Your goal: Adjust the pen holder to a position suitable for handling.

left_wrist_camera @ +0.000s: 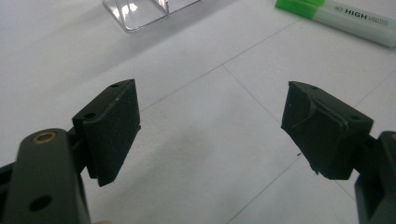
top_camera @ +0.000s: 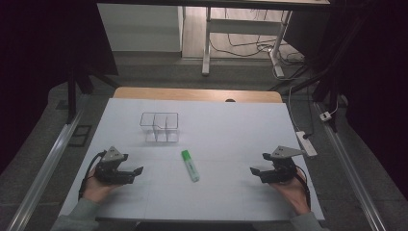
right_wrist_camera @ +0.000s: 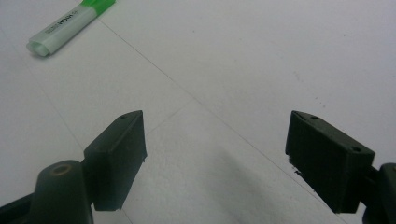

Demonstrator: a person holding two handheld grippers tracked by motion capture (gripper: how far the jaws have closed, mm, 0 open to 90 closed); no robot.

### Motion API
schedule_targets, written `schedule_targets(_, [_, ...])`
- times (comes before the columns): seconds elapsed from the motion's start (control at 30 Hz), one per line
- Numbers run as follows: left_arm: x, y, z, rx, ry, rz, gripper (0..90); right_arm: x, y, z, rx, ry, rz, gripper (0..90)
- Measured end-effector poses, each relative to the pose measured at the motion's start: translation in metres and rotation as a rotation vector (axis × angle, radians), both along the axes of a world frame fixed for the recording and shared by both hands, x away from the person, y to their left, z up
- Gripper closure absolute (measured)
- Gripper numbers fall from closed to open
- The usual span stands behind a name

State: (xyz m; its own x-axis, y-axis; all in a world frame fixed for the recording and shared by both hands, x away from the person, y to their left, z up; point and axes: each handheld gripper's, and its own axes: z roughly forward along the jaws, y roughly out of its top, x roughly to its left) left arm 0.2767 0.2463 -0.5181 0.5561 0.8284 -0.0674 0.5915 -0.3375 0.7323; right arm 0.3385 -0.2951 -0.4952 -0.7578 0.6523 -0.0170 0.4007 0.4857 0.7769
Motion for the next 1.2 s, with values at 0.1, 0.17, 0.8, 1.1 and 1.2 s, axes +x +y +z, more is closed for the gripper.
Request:
schedule_targets(0.1, [0.001, 0.000, 0.001, -0.002, -0.003, 0.001, 19.7, 0.000, 0.001, 0.000, -0.002, -0.002, 0.000, 20.3])
schedule_targets(0.17, [0.003, 0.000, 0.003, -0.002, -0.005, 0.002, 19.8, 0.000, 0.001, 0.000, -0.002, -0.001, 0.003, 20.8])
schedule_targets(0.8, [0.026, -0.001, 0.013, -0.011, -0.010, 0.018, 21.3, 0.002, 0.002, -0.002, -0.012, 0.004, -0.002, 21.6])
schedule_targets(1.1, [0.041, 0.005, 0.011, -0.023, 0.002, 0.049, 22.6, 0.003, 0.004, -0.003, -0.012, 0.011, -0.002, 21.8])
schedule_targets(1.2, [0.047, 0.008, 0.010, -0.023, 0.006, 0.062, 23.5, 0.003, 0.004, -0.004, -0.010, 0.013, 0.002, 21.8])
